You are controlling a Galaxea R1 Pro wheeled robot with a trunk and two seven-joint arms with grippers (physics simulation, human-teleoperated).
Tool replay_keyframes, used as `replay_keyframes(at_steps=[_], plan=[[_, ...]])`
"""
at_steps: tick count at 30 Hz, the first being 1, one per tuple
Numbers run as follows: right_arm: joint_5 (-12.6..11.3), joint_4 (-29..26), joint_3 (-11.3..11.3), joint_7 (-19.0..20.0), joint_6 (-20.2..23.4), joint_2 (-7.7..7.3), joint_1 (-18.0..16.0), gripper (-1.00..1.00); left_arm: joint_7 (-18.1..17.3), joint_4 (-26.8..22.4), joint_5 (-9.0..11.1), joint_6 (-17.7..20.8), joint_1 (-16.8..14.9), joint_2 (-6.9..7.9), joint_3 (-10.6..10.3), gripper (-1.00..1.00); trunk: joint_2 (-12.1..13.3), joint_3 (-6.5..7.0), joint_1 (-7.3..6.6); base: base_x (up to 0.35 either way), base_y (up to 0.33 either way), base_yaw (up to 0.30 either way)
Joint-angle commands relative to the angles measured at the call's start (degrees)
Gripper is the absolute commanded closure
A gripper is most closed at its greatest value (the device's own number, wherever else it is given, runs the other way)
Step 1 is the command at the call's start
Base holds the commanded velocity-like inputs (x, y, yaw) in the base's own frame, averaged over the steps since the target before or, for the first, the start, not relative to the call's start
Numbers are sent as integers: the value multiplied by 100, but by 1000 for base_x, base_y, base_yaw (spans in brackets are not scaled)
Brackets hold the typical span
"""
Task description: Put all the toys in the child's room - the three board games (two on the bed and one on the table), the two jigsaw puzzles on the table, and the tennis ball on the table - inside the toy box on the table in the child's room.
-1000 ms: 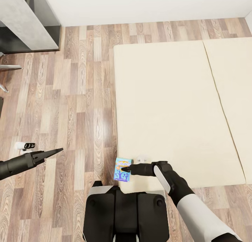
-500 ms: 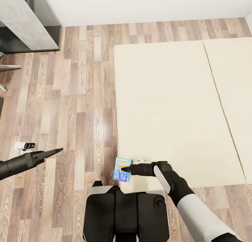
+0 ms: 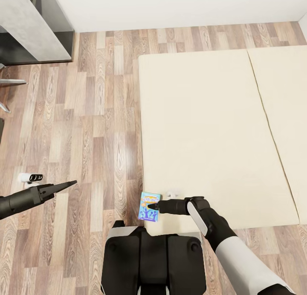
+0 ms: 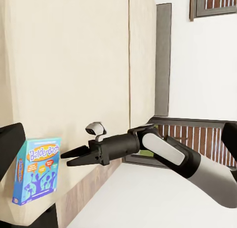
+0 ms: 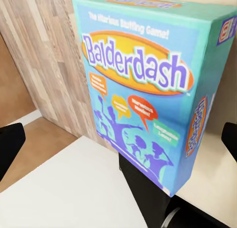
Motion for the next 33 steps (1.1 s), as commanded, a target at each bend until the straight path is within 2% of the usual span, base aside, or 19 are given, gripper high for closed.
replay_keyframes(at_steps=[1, 25, 33], plan=[[-10, -3, -1, 7, 29, 0, -2, -100, -25, -1, -7, 61, -1, 1, 1, -100, -9, -6, 3, 0, 0, 0], [-9, -69, 8, 9, 119, -54, -2, -100, -25, -1, -7, 61, -1, 8, 1, -100, -9, -6, 3, 0, 0, 0], [-12, -81, 8, -93, 320, -80, -14, -100, -25, -1, -7, 61, -1, 10, 1, -100, -9, -6, 3, 0, 0, 0]])
